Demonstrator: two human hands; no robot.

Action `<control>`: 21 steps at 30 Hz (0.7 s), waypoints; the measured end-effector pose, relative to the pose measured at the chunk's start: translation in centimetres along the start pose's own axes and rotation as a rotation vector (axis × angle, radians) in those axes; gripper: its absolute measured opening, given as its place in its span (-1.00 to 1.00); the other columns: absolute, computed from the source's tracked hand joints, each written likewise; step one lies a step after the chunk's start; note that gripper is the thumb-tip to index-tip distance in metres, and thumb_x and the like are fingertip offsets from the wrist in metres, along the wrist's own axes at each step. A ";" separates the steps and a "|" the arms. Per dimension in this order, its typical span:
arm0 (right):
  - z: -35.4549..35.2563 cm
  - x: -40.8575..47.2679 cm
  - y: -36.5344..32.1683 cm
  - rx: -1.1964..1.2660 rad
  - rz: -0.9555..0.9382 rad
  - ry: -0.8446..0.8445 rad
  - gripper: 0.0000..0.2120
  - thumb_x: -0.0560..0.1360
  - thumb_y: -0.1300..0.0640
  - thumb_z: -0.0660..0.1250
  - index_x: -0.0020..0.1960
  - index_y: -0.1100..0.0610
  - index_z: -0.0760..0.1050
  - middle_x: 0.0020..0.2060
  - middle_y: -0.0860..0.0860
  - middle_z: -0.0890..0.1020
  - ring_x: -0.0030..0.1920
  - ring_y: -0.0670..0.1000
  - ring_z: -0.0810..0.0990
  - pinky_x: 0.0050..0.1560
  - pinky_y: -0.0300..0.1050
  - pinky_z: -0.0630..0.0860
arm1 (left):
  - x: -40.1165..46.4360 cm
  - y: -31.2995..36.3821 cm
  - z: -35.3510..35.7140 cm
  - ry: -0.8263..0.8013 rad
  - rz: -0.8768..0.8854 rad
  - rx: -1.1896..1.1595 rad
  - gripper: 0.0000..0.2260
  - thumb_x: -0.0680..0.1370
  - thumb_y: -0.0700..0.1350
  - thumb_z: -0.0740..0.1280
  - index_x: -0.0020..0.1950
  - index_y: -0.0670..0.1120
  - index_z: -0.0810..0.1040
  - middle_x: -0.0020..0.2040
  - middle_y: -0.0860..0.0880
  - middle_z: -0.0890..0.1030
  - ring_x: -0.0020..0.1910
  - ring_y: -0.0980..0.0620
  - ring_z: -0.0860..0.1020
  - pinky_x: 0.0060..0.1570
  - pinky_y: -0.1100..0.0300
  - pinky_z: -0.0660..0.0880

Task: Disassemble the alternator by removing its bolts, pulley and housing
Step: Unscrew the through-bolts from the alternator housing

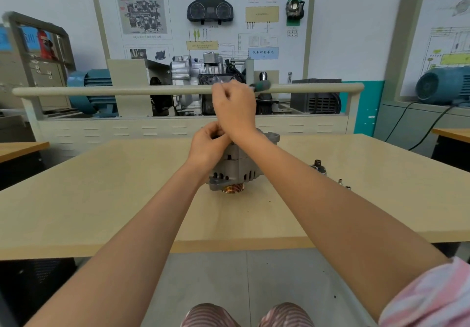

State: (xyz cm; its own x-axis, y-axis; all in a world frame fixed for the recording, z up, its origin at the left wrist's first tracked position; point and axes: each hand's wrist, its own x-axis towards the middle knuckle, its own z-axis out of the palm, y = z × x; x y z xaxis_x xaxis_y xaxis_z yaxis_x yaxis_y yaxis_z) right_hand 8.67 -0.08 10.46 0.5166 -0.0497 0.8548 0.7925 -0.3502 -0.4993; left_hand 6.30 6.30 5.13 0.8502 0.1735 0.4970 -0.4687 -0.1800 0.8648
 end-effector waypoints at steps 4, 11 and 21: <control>0.1 0.8 -0.4 0.387 0.267 -0.121 -0.58 0.51 0.24 0.15 -0.51 0.14 0.20 -0.55 0.10 0.27 -0.38 0.08 0.26 -0.26 -0.09 0.25 | 0.1 -0.2 -0.3 -0.042 0.003 -0.003 -0.86 0.55 -0.16 0.34 -0.13 0.06 0.61 -0.31 0.19 0.65 -0.31 0.34 0.58 -0.38 0.49 0.42; 0.6 0.6 -0.1 0.347 0.253 -0.029 -0.56 0.54 0.21 0.17 -0.50 0.14 0.21 -0.55 0.07 0.28 -0.45 -0.01 0.24 -0.34 -0.15 0.22 | 0.2 0.0 -0.3 -0.017 -0.036 -0.011 -0.86 0.52 -0.22 0.37 -0.18 0.00 0.61 -0.34 0.14 0.64 -0.35 0.26 0.58 -0.41 0.45 0.43; 0.6 -0.1 0.5 -0.261 -0.043 0.087 -0.65 0.52 0.15 0.18 -0.44 0.14 0.33 -0.43 -0.02 0.39 -0.27 0.02 0.38 0.03 -0.08 0.31 | 0.3 0.0 0.2 0.038 -0.032 0.041 -0.78 0.51 -0.31 0.31 -0.26 -0.03 0.54 -0.38 0.08 0.58 -0.38 0.21 0.53 -0.50 0.46 0.39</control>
State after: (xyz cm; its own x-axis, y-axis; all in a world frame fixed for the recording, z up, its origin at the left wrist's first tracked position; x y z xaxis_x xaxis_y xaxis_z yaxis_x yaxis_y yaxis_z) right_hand 9.20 0.28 10.04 0.4460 -0.1057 0.8888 0.6970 -0.5820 -0.4190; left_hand 6.62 6.17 5.23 0.8546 0.2165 0.4720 -0.4305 -0.2129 0.8771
